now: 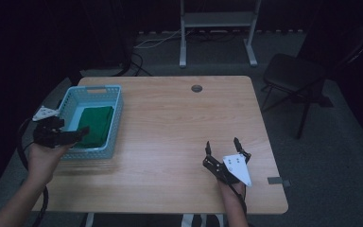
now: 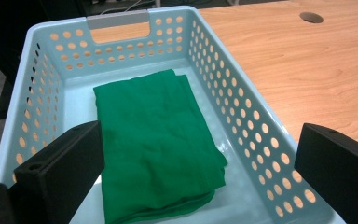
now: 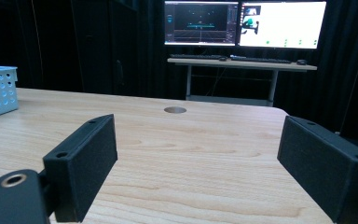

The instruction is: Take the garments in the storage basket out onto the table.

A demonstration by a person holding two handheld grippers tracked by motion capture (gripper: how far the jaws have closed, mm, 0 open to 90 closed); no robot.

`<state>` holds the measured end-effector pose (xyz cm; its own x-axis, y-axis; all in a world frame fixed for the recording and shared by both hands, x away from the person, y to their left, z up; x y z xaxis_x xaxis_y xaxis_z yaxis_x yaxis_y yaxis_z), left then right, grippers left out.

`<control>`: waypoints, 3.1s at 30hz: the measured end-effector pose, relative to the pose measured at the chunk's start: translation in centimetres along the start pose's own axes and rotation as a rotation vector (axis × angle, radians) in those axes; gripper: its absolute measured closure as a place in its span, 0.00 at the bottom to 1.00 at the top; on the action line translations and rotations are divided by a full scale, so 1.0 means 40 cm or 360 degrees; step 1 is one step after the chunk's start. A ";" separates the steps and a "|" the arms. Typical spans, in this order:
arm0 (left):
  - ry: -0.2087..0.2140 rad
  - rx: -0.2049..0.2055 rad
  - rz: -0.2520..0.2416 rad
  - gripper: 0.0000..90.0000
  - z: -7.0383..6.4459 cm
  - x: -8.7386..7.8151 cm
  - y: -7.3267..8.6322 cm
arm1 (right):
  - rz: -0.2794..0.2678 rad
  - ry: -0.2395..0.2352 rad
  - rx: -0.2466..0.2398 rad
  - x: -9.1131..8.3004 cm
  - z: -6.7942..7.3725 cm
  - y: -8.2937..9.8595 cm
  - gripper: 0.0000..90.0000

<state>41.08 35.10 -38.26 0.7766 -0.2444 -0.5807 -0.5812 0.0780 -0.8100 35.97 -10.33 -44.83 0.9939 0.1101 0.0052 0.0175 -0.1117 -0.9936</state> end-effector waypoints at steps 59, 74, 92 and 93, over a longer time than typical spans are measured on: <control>-0.0140 -0.0084 0.0577 0.01 0.038 0.196 0.007 | -0.0007 -0.0013 0.0000 0.000 0.002 -0.001 0.12; -0.0185 -0.0120 0.0657 0.02 0.064 0.225 0.011 | -0.0003 -0.0019 0.0005 0.000 0.002 0.000 0.12; -0.0174 -0.0122 0.0804 0.02 0.070 0.256 0.044 | -0.0005 -0.0021 0.0008 0.000 0.002 0.000 0.12; -0.0172 -0.0124 0.0811 0.02 0.072 0.256 0.044 | -0.0004 -0.0022 0.0009 0.000 0.002 0.000 0.12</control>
<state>48.69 35.51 -45.86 0.4089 -0.0930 -0.9078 -0.9048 0.0881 -0.4166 35.97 -10.25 -44.83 0.9923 0.1237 0.0063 0.0195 -0.1060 -0.9942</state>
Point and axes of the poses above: each handheld gripper's, and its own axes: x roughly forward along the jaws, y roughly out of its underside, z roughly to its left, the point moved 9 cm from there along x, roughly forward along the jaws, and after that the axes turned 5 degrees about -x, right-handed, at the moved point
